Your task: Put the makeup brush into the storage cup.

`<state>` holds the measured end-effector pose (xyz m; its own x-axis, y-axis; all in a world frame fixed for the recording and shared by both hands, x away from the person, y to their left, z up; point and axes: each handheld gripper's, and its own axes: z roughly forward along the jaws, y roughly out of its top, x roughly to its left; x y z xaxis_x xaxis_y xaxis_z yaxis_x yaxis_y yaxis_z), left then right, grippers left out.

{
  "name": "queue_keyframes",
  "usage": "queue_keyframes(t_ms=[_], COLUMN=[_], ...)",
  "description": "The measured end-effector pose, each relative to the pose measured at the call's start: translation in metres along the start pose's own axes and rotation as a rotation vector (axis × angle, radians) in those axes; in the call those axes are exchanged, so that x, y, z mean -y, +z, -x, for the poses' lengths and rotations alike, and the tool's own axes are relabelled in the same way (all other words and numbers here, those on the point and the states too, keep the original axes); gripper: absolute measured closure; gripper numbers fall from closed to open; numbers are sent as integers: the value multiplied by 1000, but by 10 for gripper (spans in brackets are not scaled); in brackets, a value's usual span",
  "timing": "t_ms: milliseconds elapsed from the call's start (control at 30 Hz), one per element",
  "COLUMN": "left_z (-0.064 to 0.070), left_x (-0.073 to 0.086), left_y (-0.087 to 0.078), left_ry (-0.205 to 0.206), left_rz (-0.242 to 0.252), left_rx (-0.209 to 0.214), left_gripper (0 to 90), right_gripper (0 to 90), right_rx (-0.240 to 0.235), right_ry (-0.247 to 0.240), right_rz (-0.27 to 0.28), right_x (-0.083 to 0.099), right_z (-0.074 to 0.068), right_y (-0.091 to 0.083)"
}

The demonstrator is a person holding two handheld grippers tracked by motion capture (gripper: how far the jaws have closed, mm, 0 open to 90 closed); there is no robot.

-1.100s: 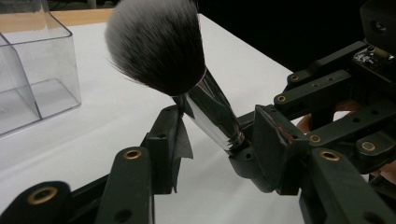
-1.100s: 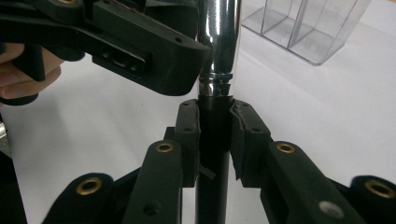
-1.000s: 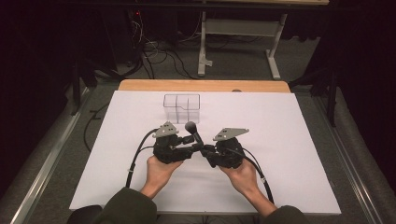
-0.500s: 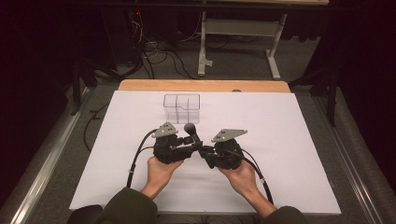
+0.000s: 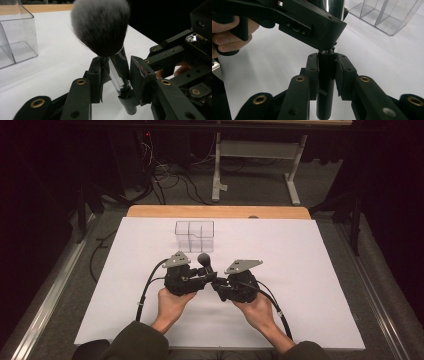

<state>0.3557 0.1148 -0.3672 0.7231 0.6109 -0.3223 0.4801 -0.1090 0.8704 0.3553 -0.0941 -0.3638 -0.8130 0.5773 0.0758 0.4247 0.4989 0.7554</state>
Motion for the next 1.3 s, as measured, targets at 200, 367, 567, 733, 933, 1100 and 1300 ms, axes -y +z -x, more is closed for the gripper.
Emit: queue_keyframes(t_ms=[200,367,567,733,933,1100,1300], left_z=[-1,1,-2,1,-2,-3,-5], left_x=[0,0,-1,-3,-5,-5,-6], left_y=[-1,-2,-3,-4,-9,-11,-12], left_ry=[-13,-8,-4,31,34,36,32], left_rz=[3,6,-10,-22,-20,-19,-13], left_rx=[24,32,50,38,21,14,12], left_gripper=[674,691,698,701,702,702,701], right_gripper=[767,767,759,645,473,423,371], right_rx=[-7,-6,-28,-33,-48,-39,-3], right_ry=[-9,-14,-4,7,25,-5,5], right_rz=[-3,-10,-5,-7,-6,3,54], right_x=[0,0,1,1,2,2,4], right_z=[0,-1,0,0,4,4,10], right_y=[1,0,2,3,4,-2,-17])
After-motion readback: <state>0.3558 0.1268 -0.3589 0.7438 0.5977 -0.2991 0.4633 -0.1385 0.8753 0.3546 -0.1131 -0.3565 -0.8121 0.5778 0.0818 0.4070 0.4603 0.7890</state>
